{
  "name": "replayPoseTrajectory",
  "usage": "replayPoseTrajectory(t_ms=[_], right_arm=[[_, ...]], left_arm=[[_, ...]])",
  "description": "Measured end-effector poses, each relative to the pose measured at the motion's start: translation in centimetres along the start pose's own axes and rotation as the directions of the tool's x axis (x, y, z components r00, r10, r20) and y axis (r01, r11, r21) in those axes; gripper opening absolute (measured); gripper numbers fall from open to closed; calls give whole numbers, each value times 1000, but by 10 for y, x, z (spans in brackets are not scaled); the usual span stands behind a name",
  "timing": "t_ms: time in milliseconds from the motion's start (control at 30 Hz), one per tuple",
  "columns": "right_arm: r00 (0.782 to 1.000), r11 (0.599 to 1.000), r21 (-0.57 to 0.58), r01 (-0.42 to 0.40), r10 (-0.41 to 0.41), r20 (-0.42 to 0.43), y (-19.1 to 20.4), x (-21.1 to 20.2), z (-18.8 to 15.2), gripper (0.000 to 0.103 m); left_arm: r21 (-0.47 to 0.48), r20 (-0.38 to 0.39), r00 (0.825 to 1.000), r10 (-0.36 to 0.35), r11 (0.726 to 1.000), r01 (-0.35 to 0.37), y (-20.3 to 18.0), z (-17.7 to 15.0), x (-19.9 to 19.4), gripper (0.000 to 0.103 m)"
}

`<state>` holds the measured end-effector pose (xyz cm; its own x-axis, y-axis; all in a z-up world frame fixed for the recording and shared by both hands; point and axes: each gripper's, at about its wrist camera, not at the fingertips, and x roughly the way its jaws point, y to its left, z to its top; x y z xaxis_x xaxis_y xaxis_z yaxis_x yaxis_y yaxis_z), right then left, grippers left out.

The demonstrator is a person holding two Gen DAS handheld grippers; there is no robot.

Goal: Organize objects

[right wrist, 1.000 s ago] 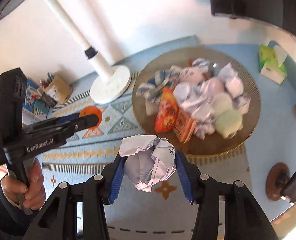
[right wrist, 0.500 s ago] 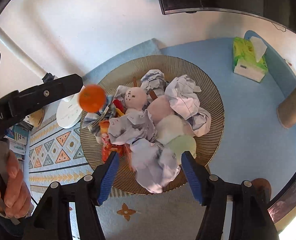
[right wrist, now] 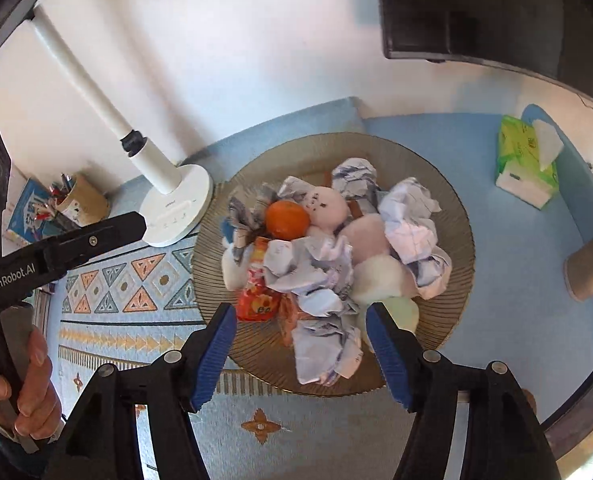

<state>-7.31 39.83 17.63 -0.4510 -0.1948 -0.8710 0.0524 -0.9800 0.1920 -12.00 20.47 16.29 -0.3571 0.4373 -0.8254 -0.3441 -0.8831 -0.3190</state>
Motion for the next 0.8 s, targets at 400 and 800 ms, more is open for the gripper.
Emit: replayPoseTrajectory(t_ms=[400, 800], right_arm=[[997, 969, -232, -82, 77, -31, 149, 32, -13, 66], [990, 980, -187, 66, -88, -113, 205, 152, -56, 66]], left_arm=[[-166, 22, 963, 268, 951, -260, 128, -79, -69, 73], [-258, -105, 948, 302, 912, -319, 226, -159, -26, 73]])
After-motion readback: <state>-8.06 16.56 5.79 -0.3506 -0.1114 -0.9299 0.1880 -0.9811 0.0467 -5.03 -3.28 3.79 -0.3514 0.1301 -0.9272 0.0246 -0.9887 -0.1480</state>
